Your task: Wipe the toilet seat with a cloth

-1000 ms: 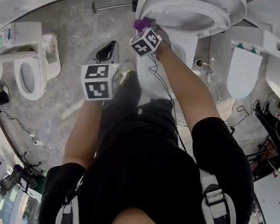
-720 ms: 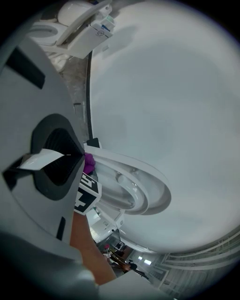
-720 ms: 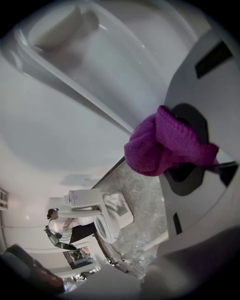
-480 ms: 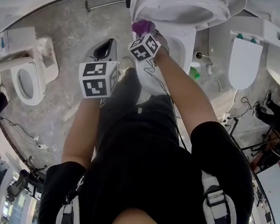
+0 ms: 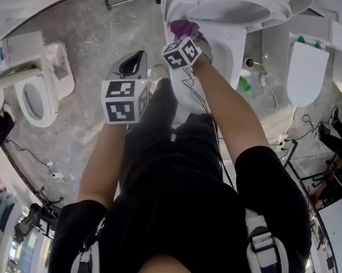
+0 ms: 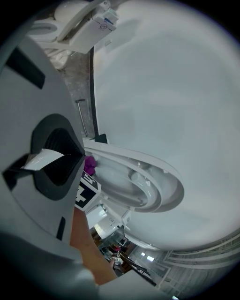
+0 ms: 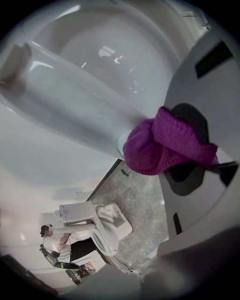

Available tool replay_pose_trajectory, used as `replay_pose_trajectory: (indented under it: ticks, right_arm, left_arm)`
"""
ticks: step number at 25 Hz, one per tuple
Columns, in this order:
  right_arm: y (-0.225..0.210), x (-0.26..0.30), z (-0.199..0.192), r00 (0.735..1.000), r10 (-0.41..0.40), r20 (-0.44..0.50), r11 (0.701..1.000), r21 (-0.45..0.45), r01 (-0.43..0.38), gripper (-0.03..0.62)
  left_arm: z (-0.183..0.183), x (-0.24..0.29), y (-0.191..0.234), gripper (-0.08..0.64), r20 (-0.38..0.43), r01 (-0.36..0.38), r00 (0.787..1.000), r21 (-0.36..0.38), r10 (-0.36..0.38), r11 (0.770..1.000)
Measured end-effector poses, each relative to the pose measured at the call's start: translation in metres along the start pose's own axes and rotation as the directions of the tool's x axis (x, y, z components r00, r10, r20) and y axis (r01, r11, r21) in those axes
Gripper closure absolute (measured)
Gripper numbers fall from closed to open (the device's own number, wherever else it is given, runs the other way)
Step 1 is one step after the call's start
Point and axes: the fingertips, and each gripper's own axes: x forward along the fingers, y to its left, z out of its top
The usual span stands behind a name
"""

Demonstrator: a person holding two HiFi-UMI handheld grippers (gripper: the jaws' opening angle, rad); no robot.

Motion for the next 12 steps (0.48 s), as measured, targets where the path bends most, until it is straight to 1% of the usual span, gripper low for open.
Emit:
replay_pose_trajectory:
  ticks: [3, 8, 10, 12]
  right_arm:
    - [0.003, 0.016, 0.004, 1.000, 0.000, 0.001, 0.999, -0.046, 0.000, 0.543]
    - [0.011, 0.039, 0.004, 1.000, 0.000, -0.003, 0.994, -0.111, -0.001, 0.544]
    - [0.017, 0.046, 0.006, 1.000, 0.023, -0.001, 0.995, -0.095, -0.023, 0.543]
    - [0.024, 0.054, 0.007, 0.998, 0.063, -0.004, 0.998, -0.021, -0.063, 0.543]
  left_arm:
    - [-0.008, 0.005, 0.005, 0.551, -0.016, 0.002, 1.000, 0.009, -0.001, 1.000]
    - [-0.016, 0.012, 0.015, 0.551, -0.018, 0.005, 1.000, 0.008, -0.005, 1.000]
    - [-0.018, 0.015, 0.018, 0.551, -0.018, 0.009, 1.000, 0.013, -0.008, 1.000]
    - [-0.021, 0.018, 0.022, 0.551, -0.028, 0.006, 1.000, 0.021, -0.006, 1.000]
